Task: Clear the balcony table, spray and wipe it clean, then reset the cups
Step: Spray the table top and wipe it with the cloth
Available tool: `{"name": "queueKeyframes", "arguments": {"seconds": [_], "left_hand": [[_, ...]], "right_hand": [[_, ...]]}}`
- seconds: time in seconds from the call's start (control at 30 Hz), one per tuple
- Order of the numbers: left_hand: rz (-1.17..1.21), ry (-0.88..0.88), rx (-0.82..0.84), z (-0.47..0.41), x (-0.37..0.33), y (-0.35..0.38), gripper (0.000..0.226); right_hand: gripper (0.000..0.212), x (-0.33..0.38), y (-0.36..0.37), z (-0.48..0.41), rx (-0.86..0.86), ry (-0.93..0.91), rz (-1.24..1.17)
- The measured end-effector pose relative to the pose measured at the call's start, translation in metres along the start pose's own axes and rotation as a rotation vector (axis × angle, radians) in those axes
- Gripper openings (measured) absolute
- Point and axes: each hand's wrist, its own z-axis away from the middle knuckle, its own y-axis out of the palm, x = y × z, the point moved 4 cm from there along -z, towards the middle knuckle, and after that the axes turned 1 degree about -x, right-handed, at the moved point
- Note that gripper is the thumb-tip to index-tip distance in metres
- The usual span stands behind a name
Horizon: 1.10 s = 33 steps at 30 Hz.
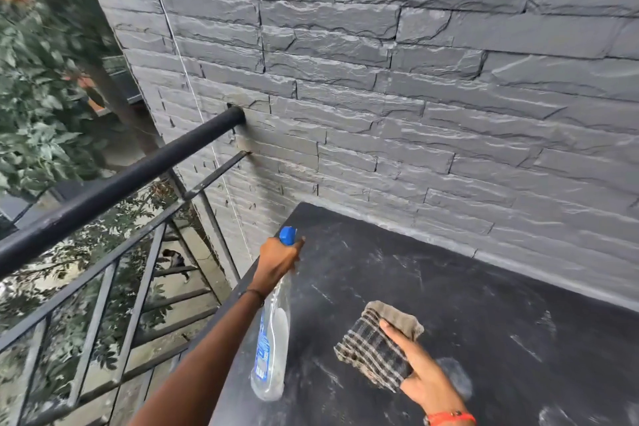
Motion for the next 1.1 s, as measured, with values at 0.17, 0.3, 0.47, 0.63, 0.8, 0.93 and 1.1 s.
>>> {"name": "queueKeyframes", "arguments": {"seconds": [0.17,0.3,0.47,0.63,0.8,0.93,1.1], "left_hand": [[-0.041,0.007,0.007,-0.032,-0.004,0.009,0.041],[-0.064,0.022,0.035,-0.054,-0.010,0.017,0.039],[-0.112,0.056,0.076,-0.071,-0.022,0.038,0.041],[-0.157,0.057,0.144,-0.073,-0.037,0.054,0.040],[-0.152,0.073,0.184,-0.052,-0.052,0.073,0.038],[-0.114,0.100,0.248,-0.026,-0.060,0.092,0.032],[-0.051,0.105,0.287,0.002,-0.062,0.103,0.032]], "right_hand": [[0.041,0.003,0.001,-0.016,-0.023,0.027,-0.054],[0.033,0.011,0.004,-0.022,-0.026,0.010,-0.092],[0.035,0.021,-0.001,-0.030,-0.062,-0.014,-0.118],[0.025,0.029,-0.007,-0.030,-0.073,-0.063,-0.121],[0.038,0.033,-0.014,-0.028,-0.096,-0.043,-0.102],[0.026,0.037,-0.021,-0.025,-0.088,-0.051,-0.097],[0.017,0.038,-0.025,-0.019,-0.082,-0.055,-0.125]]}}
